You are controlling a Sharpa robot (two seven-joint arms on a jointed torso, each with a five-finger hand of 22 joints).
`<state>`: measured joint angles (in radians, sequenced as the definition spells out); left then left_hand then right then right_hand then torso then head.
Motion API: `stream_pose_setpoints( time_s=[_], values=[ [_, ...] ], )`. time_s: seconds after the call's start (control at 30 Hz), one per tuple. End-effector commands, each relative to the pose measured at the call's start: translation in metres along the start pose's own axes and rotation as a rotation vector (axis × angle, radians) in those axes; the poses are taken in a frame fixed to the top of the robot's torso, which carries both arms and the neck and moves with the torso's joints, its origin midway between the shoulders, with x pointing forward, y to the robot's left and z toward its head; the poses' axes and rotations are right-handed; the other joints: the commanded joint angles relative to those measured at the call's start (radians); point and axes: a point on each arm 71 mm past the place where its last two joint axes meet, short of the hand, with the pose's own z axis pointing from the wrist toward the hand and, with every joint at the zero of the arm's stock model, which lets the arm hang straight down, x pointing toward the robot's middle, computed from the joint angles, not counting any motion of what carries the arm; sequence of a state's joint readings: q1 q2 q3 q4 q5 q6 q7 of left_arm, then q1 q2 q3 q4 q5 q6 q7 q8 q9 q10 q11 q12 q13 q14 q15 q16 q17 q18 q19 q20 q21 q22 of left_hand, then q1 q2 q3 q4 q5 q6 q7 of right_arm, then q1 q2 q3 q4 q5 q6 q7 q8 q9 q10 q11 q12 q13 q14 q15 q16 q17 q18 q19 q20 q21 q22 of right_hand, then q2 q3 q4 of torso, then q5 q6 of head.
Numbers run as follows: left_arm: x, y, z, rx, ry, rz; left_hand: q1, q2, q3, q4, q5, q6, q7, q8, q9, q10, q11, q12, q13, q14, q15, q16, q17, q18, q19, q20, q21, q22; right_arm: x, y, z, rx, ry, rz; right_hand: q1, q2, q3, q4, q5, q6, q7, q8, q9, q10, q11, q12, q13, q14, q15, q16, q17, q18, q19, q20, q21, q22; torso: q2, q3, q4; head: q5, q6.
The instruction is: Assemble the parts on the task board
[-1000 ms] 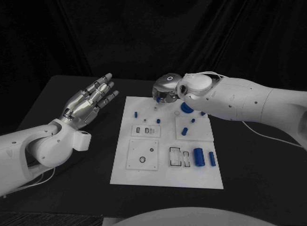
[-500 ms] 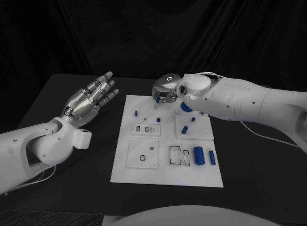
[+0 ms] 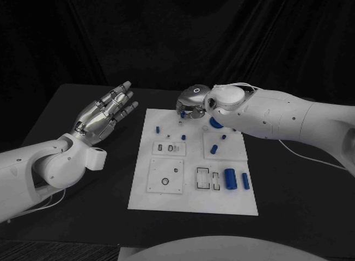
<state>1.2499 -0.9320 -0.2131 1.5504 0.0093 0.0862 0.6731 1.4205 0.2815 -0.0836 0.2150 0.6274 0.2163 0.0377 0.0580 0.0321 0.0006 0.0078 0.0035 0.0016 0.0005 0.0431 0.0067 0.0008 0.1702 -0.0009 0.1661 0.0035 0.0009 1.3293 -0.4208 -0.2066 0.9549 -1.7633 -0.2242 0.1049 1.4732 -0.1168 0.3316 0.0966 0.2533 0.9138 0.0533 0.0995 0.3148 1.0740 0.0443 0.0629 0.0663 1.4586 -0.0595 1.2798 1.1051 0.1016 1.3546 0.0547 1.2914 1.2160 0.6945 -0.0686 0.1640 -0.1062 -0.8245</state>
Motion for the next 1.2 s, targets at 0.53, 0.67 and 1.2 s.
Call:
stream_pose_setpoints(
  time_s=[0.53,0.67,1.2],
  values=[
    [-0.001,-0.001,0.0,0.009,0.009,-0.006,-0.002,0.0,0.009,0.002,0.003,0.002,0.0,0.006,0.001,-0.001,0.007,-0.004,-0.002,-0.001,0.006,-0.007,-0.001,0.011,0.001,0.007,-0.003,-0.001,-0.005,-0.035,-0.034,0.111,-0.175,-0.007,-0.022,0.034,-0.165,0.022,-0.046,-0.457,-0.079,-0.032,-0.185,-0.357,0.012,0.048,0.023,-0.104,0.025,-0.122,-0.175,0.031,-0.135,0.023,-0.198,-0.147,-0.001,0.0006,-0.003,0.001,0.015],
    [-0.002,-0.002,-0.002,0.008,0.005,-0.004,-0.002,0.0,0.01,0.001,0.003,0.003,0.0,0.006,0.001,-0.001,0.007,-0.004,-0.002,-0.001,0.006,-0.007,-0.001,0.011,0.001,0.008,-0.003,-0.001,-0.014,-0.048,-0.058,0.12,-0.249,0.031,-0.036,0.05,-0.167,0.033,-0.045,-0.245,-0.04,0.022,-0.144,-0.117,0.01,0.144,0.086,-0.092,0.022,-0.119,-0.176,0.027,-0.114,0.019,-0.187,-0.127,-0.003,0.0008,-0.0031,0.003,0.011],
    [-0.003,-0.001,-0.001,0.003,0.008,-0.007,-0.002,0.001,0.011,0.001,0.003,0.004,0.0,0.007,0.001,-0.001,0.007,-0.004,-0.002,-0.001,0.006,-0.007,-0.001,0.011,0.001,0.008,-0.003,-0.001,0.009,-0.089,-0.118,0.318,-0.065,0.254,-0.278,0.068,-0.292,0.186,-0.119,-0.1,0.022,0.015,-0.114,0.497,-0.057,1.508,1.504,0.112,-0.01,0.291,0.466,-0.054,0.103,-0.013,0.126,0.215,-0.01,-0.0036,-0.0128,0.011,0.001]
  ],
)
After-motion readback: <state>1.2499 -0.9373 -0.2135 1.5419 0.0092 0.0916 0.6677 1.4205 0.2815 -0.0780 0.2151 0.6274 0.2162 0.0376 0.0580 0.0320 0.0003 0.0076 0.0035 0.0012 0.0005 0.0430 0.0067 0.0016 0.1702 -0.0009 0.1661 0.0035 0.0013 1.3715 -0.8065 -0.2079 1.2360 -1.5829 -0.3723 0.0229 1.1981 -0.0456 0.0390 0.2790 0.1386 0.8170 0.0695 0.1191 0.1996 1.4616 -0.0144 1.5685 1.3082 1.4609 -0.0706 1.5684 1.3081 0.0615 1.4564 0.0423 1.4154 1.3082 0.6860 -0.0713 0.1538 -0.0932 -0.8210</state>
